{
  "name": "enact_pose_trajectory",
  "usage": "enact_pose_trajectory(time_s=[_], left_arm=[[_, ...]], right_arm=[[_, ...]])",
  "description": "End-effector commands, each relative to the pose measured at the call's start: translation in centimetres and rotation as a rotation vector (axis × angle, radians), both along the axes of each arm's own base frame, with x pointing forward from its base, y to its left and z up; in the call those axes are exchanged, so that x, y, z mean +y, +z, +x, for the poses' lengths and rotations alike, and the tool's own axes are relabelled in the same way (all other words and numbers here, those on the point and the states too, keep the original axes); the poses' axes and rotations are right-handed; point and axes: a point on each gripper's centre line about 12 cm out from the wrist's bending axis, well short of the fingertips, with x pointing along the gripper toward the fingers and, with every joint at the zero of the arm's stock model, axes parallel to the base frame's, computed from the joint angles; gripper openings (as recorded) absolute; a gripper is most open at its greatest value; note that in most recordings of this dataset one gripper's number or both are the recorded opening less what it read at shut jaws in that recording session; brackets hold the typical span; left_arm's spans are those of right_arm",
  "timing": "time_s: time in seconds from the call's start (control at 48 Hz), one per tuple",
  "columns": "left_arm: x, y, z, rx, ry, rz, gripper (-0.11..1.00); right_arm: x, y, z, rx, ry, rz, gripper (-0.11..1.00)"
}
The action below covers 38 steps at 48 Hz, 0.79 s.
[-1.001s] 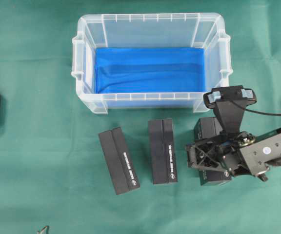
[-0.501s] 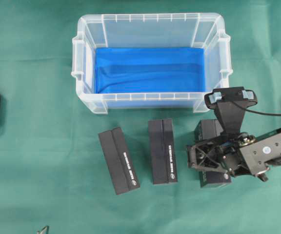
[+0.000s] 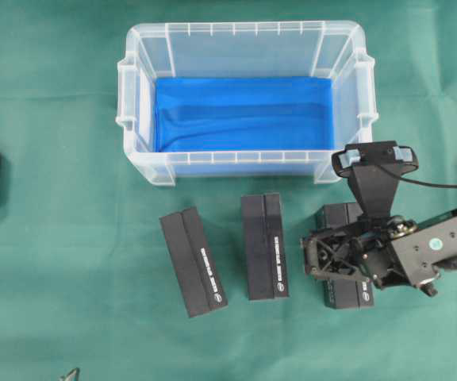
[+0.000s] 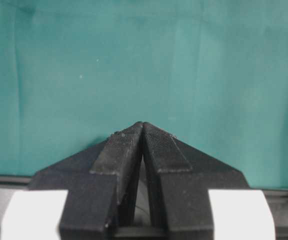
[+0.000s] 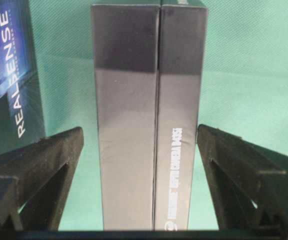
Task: Take the box out of the case with the right arm.
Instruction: 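Carry the box forward and lower it onto the cloth right of the others, then open the right gripper and withdraw it to the right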
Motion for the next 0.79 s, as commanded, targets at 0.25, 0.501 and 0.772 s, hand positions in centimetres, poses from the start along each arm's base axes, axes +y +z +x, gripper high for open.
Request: enact_pose_trajectory(time_s=[0.25, 0.501, 0.772], left_arm=[[0.1, 0.3, 0.2, -0.012, 0.005, 0.001, 0.0], [0.1, 0.3, 0.2, -0.012, 0.005, 0.001, 0.0], [0.1, 0.3, 0.2, -0.014, 0.005, 0.001, 0.0]], right_arm=[[-0.3, 5.5, -0.1, -0.083, -0.01, 0.027, 0.87], [-1.4, 11.7, -1.2, -0.061, -0.016, -0.01, 0.87], [-2.5, 15.6, -1.4, -0.04, 0.008, -0.045, 0.87]])
